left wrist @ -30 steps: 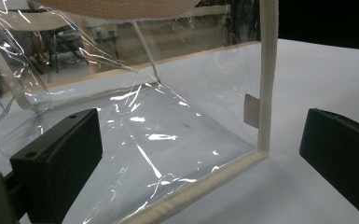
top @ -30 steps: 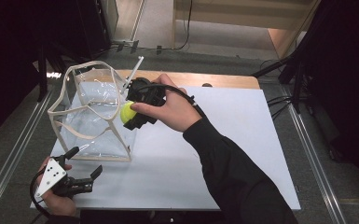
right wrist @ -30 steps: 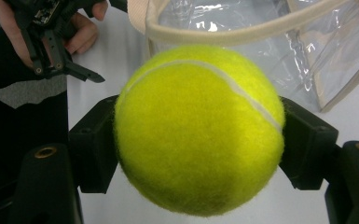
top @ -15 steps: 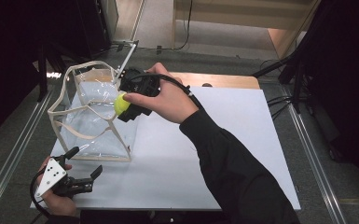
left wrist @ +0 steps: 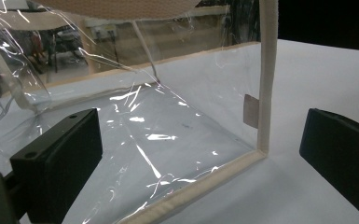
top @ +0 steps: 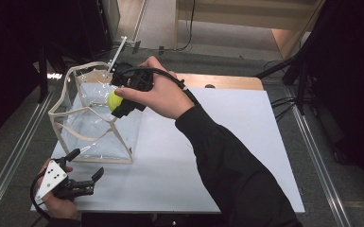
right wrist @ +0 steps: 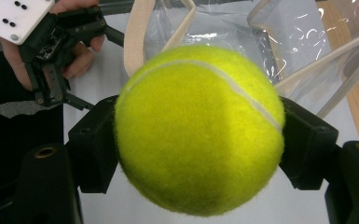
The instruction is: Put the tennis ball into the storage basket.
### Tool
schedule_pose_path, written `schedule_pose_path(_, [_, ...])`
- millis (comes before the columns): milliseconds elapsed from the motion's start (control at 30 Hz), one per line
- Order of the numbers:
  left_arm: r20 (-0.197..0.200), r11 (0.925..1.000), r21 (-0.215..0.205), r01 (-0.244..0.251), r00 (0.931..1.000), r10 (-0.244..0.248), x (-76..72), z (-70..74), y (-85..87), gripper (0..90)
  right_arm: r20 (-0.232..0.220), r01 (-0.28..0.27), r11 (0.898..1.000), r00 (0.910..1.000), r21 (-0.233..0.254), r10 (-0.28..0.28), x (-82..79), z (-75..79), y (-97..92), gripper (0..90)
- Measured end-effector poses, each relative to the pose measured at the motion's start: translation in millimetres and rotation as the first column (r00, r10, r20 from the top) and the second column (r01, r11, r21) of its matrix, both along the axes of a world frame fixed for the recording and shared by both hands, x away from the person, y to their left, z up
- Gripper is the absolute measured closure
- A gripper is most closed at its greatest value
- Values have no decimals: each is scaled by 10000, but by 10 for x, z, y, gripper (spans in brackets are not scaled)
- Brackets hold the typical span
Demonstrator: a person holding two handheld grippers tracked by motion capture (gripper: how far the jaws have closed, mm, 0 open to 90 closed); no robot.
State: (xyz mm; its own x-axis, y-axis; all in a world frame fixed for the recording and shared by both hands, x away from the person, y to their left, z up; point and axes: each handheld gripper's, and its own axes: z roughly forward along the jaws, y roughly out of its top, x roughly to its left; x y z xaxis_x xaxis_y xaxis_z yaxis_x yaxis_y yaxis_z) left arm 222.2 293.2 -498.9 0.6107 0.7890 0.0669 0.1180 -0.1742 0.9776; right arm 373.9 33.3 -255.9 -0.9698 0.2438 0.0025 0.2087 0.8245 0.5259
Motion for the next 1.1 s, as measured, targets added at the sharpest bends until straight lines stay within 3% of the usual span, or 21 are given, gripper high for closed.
schedule_pose_path(600, [4,10000,-25,6,10000,-6,0,1,4,0,52,-230,9997,9997,-10,230,89,18,298,235])
schedule_pose_path(1100, [-15,10000,-33,15,10000,-15,0,3,8,0,-87,-96,9997,9999,-215,94,236,-151,447,235])
